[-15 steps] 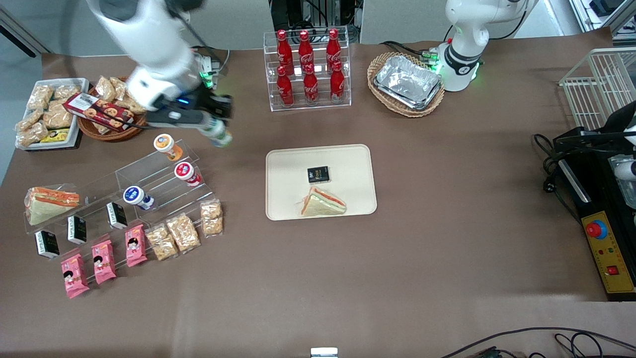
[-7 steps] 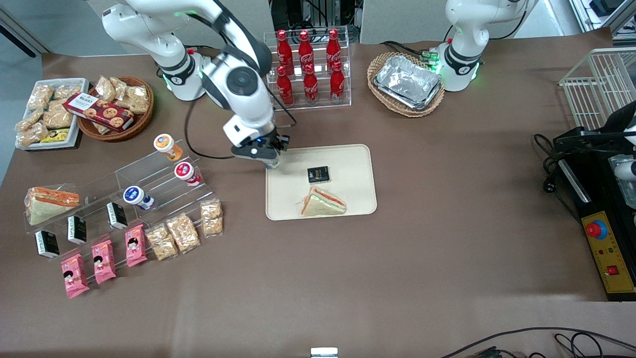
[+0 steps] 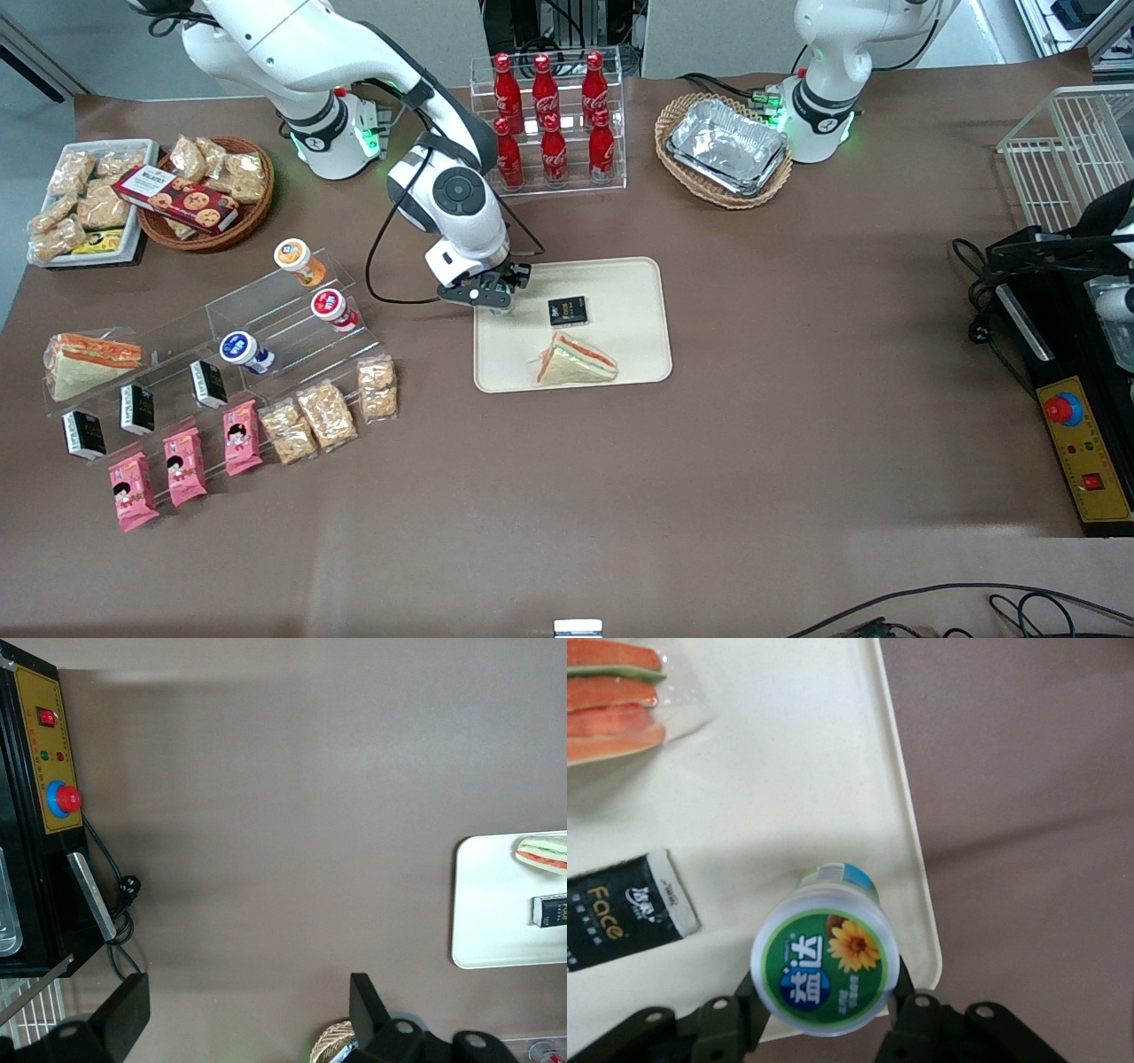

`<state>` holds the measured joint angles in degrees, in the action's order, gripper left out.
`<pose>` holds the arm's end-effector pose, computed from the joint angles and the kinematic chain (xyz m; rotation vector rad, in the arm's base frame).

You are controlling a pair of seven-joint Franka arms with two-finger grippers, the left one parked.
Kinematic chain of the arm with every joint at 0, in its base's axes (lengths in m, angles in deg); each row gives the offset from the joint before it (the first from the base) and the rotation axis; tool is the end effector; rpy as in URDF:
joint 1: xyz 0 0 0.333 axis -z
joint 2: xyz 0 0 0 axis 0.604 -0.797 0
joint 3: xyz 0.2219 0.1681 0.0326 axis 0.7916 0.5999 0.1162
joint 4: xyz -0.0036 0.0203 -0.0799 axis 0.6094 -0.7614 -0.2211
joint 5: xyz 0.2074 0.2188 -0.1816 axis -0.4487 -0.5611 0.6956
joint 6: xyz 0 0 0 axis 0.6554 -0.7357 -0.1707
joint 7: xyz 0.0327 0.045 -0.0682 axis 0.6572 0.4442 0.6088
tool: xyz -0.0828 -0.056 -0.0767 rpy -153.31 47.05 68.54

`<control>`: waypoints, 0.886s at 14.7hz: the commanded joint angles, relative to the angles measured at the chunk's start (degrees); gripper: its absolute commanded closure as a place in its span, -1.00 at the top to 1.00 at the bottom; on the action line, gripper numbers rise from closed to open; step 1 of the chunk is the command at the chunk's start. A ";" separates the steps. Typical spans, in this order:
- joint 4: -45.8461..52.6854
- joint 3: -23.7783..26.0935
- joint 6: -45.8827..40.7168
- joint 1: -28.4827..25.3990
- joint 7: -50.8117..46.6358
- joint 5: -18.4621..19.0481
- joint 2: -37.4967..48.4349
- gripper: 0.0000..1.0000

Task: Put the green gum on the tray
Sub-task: 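Lower the green gum bottle onto the tray and open the right gripper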

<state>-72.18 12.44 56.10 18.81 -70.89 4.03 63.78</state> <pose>0.3749 0.3601 0.2246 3.1196 -0.3196 -0.1104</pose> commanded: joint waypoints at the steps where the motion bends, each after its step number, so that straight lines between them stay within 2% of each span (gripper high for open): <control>1: -0.37 0.10 3.29 -1.42 -3.88 1.90 -1.19 -0.63; 2: -0.72 0.10 4.78 -1.95 -4.67 1.82 -1.71 -0.47; 4: -0.73 0.10 6.02 -2.30 -5.03 1.82 -3.12 -0.35; 5: -0.81 0.10 6.81 -2.39 -5.21 1.82 -3.82 0.00; 6: -0.73 0.10 7.34 -2.39 -5.64 1.90 -4.35 0.02; 7: -0.72 0.01 7.52 -2.39 -5.73 1.90 -4.70 0.30; 8: -0.72 0.01 7.52 -2.39 -5.74 1.90 -4.97 0.99; 13: -0.64 0.01 7.00 -2.22 -5.74 2.17 -4.63 1.00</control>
<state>-73.18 12.39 62.37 16.40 -75.10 4.07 59.47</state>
